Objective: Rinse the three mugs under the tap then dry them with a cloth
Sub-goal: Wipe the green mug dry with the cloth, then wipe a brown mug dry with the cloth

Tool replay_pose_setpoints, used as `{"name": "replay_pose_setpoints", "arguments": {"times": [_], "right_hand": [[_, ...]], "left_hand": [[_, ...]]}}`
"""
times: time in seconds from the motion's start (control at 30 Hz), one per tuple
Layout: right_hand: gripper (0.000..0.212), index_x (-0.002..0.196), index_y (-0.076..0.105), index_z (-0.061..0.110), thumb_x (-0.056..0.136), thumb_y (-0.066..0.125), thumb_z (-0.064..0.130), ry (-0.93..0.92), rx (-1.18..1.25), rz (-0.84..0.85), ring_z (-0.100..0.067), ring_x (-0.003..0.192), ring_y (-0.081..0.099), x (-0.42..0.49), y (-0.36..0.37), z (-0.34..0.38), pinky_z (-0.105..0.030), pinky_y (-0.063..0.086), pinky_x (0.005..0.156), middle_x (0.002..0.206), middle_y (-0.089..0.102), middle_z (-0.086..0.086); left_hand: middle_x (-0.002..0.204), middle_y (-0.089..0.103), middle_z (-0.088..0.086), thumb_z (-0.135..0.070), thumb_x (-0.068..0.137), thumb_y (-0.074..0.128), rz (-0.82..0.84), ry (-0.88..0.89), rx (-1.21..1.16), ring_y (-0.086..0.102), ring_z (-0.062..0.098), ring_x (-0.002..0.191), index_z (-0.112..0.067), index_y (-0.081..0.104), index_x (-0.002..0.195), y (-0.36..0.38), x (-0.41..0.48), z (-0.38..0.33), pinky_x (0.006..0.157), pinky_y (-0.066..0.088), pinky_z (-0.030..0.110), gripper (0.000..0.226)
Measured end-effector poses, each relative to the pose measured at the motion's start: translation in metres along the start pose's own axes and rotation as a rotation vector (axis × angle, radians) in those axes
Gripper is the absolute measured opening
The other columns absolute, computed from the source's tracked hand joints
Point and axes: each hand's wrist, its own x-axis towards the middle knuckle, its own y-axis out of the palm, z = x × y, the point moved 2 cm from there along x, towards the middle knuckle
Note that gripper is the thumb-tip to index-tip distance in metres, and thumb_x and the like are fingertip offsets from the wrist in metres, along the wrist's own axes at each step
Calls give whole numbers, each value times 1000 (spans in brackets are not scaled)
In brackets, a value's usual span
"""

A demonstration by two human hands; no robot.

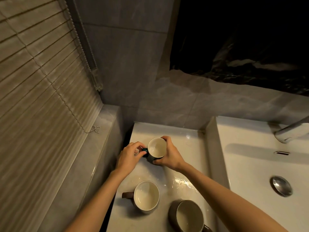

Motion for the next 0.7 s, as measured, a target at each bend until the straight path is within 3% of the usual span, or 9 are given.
{"name": "replay_pose_setpoints", "arguments": {"times": [0.13, 0.2, 0.3, 0.37, 0.47, 0.53, 0.6, 0.7], "right_hand": [[85, 121, 29, 29, 61, 88, 22, 5, -4, 2, -14, 104, 50, 4, 1, -2, -11, 42, 72, 118, 46, 5], [86, 124, 31, 26, 60, 88, 21, 18, -23, 4, -16, 107, 49, 5, 1, -4, -14, 43, 75, 119, 46, 5], [99, 139, 28, 19, 61, 88, 23, 52, -109, 6, -23, 122, 45, 4, -1, -8, -27, 44, 93, 135, 42, -2], [109, 149, 18, 17, 65, 86, 23, 68, -158, 23, -26, 134, 35, 0, -3, -8, -33, 37, 107, 150, 31, -5], [108, 153, 8, 14, 73, 81, 21, 66, -213, 44, -26, 141, 26, -13, -7, -3, -33, 27, 113, 157, 20, -6], [98, 151, 15, 13, 77, 78, 22, 16, -231, -29, -25, 139, 27, -31, -10, 5, -31, 26, 112, 155, 22, -5], [74, 144, 33, 16, 82, 72, 28, -60, -234, -119, -22, 129, 37, -53, -10, 13, -26, 33, 105, 144, 36, -4], [42, 129, 53, 22, 91, 58, 40, -78, -315, -65, -15, 105, 51, -80, 2, 19, -27, 42, 92, 120, 59, 0]], "left_hand": [[102, 62, -4, -25, 84, 70, -18, -5, 0, 62, 13, 81, -26, 64, 100, 1, 2, 1, 73, 56, 38, 17], [104, 62, -4, -27, 84, 69, -20, -15, 1, 61, 14, 82, -26, 64, 101, 2, 1, 1, 74, 57, 37, 18], [109, 61, -2, -28, 86, 66, 5, -24, -4, 61, 15, 87, -27, 64, 107, 3, -3, 0, 77, 56, 36, 21], [114, 59, -2, -26, 89, 64, 13, -38, -9, 60, 16, 93, -26, 63, 114, 1, -9, -1, 79, 53, 31, 26], [113, 54, -6, -23, 92, 59, -16, -47, -55, 57, 14, 96, -24, 61, 119, -8, -29, -1, 77, 46, 20, 27], [109, 55, -8, -24, 93, 57, -32, -43, -80, 57, 10, 90, -24, 62, 115, -16, -49, 2, 72, 43, 14, 23], [104, 57, -9, -26, 94, 55, -6, -56, -78, 56, 7, 81, -26, 64, 110, -20, -69, 9, 69, 44, 14, 18], [99, 62, -9, -32, 95, 52, 115, -92, -56, 58, 6, 72, -26, 65, 103, -17, -96, 20, 69, 48, 21, 16]]}}
